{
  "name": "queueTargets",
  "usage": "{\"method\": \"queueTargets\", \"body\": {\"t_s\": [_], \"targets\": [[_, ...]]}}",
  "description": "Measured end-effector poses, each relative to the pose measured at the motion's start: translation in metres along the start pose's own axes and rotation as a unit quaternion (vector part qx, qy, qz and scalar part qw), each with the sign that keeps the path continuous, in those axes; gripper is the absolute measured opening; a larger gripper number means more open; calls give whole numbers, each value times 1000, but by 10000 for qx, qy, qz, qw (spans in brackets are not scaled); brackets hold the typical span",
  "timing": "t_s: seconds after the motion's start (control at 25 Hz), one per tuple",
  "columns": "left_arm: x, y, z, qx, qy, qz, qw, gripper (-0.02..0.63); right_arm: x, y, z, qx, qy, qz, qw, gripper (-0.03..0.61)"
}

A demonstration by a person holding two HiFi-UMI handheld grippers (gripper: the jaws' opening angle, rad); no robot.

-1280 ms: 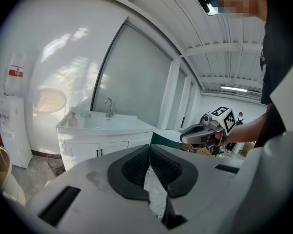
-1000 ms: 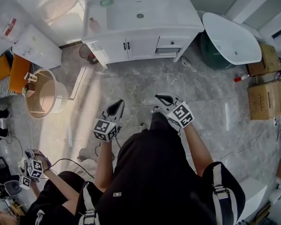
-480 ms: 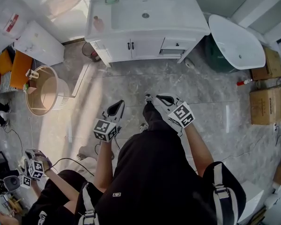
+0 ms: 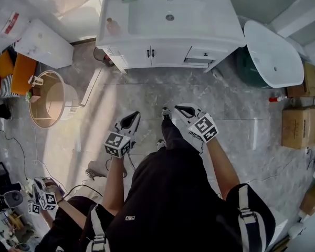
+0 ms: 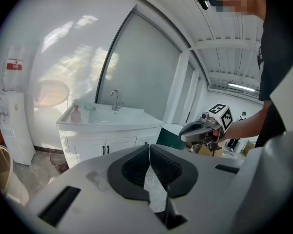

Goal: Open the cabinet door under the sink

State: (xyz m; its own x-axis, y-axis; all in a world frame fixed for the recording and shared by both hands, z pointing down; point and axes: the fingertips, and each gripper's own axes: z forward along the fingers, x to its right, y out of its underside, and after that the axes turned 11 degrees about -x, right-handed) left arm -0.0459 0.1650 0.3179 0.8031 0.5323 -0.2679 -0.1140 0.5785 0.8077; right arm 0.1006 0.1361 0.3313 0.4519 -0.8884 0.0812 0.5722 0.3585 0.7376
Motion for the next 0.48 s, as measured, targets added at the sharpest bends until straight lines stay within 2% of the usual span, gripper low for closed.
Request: {"method": "queueTargets", "body": {"t_s": [0.32, 0.48], "targets": [[-23, -16, 41, -320, 196, 4, 9993, 16, 47, -16, 31, 65, -298, 145, 9994, 60], [-43, -26, 62, -430, 92, -18, 9990, 17, 78, -25, 55, 19, -398, 133, 9991, 60]]}}
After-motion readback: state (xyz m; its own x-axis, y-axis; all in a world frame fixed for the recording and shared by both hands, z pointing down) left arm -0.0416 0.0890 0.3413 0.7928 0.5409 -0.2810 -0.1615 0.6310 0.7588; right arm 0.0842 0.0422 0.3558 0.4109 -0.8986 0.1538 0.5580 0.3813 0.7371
